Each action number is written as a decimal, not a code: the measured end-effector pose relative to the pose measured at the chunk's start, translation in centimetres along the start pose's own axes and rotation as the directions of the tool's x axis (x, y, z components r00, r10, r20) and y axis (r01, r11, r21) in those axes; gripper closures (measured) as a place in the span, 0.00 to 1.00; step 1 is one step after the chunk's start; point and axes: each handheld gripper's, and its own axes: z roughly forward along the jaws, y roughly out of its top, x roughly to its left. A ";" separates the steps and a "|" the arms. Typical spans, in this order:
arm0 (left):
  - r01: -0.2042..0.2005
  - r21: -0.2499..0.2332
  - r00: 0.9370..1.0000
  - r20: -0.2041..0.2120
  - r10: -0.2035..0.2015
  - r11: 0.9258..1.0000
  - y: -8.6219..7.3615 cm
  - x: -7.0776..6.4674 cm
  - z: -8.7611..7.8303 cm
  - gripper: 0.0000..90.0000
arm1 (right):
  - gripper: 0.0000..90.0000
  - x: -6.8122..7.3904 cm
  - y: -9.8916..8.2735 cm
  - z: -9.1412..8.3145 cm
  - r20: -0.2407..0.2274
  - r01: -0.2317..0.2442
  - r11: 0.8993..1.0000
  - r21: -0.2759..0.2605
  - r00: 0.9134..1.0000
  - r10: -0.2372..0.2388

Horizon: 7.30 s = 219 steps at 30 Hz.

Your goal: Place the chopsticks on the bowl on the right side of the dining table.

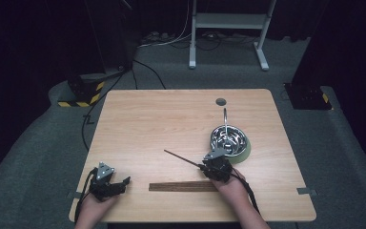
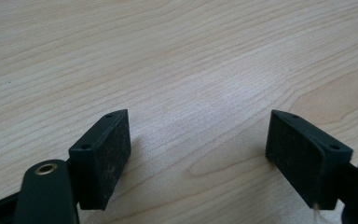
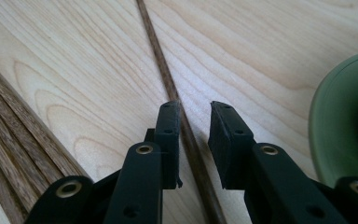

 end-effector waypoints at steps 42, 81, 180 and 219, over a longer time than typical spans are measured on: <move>-0.005 0.002 1.000 -0.001 0.005 1.000 0.0 0.1 -0.1 0.25 | 0.90 0.1 0.7 1.3 -0.005 0.079 0.997 -0.011 0.997 -0.079; -0.003 0.005 1.000 0.000 0.003 1.000 0.0 0.0 -0.1 0.25 | 0.94 -0.2 0.7 0.9 -0.022 0.080 0.997 -0.020 0.997 -0.080; 0.005 0.000 1.000 0.002 -0.005 1.000 -0.1 0.0 -0.1 0.25 | 0.79 0.0 -4.3 -5.0 -0.035 -0.038 0.981 -0.189 0.999 0.032; 0.007 0.001 1.000 -0.004 -0.007 1.000 -0.1 0.0 -0.1 0.25 | 0.72 0.1 -5.3 -3.2 -0.011 -0.076 0.990 -0.115 0.997 0.075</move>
